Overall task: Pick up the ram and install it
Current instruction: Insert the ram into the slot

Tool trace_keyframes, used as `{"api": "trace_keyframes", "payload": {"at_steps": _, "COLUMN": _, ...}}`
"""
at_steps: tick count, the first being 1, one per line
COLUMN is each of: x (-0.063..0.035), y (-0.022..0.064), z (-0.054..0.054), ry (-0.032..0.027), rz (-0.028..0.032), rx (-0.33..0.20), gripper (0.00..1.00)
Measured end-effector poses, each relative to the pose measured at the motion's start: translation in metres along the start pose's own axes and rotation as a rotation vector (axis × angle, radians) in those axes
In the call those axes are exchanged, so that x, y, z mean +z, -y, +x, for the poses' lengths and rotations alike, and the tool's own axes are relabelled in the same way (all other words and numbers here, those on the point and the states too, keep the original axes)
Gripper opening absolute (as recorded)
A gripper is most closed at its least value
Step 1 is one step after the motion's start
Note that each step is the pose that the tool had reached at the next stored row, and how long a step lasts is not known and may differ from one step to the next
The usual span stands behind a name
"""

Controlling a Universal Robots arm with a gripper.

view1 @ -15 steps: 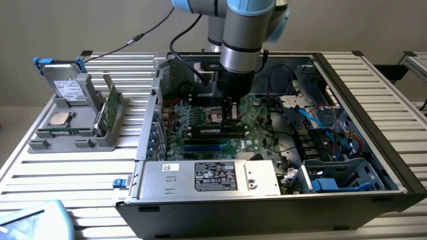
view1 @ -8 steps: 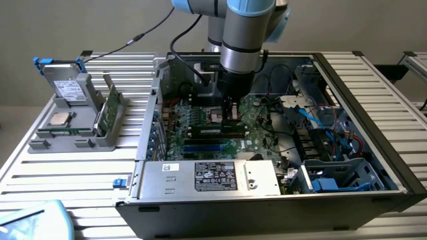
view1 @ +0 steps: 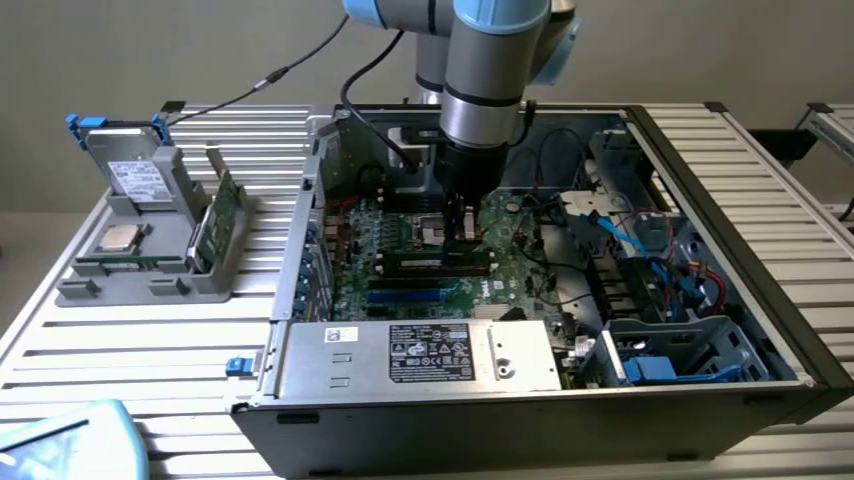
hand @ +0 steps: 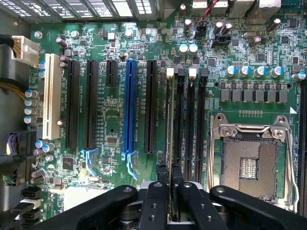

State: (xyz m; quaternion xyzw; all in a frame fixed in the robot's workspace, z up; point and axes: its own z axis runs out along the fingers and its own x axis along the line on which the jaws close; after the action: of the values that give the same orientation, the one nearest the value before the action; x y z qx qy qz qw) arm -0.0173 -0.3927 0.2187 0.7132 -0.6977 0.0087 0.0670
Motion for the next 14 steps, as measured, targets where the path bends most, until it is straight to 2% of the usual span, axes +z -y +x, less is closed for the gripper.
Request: {"api": "trace_keyframes", "payload": {"at_steps": 14, "x": 0.0001, "y": 0.0, "z": 0.0, "ry": 0.0002, "rz": 0.0, "rx": 0.0, "gripper": 0.16}}
